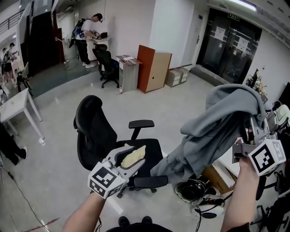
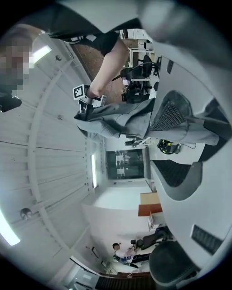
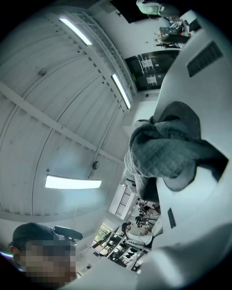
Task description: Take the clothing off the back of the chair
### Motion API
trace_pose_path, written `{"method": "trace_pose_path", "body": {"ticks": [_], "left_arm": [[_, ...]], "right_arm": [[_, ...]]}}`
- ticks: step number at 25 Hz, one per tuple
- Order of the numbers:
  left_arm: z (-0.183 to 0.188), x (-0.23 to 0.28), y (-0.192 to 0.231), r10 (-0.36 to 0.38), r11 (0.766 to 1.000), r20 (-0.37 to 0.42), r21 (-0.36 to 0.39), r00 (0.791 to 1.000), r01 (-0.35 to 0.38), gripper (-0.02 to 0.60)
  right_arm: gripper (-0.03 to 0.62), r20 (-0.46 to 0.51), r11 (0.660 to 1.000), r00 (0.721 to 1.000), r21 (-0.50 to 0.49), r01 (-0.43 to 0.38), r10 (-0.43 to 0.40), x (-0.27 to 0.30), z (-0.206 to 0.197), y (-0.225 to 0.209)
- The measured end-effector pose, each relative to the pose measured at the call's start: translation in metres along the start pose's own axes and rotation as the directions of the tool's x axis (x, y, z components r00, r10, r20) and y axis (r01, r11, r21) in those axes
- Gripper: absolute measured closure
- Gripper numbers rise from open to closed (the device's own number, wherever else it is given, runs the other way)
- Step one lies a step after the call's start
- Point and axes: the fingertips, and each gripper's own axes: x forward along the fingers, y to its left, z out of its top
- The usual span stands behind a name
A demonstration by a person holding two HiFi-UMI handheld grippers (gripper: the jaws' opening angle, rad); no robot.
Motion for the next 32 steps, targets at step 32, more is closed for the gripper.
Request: {"method": "trace_pose_path", "body": {"ticks": [32], "left_arm": [[-0.073, 0.035, -0.156, -0.407, 0.913, -0.073, -0.038, 0.91, 0.405, 0.228]], "right_arm": [[0.526, -0.057, 0.987, 0.994, 0.133, -0.086, 0.095, -0.072, -0.002, 0.102]]}}
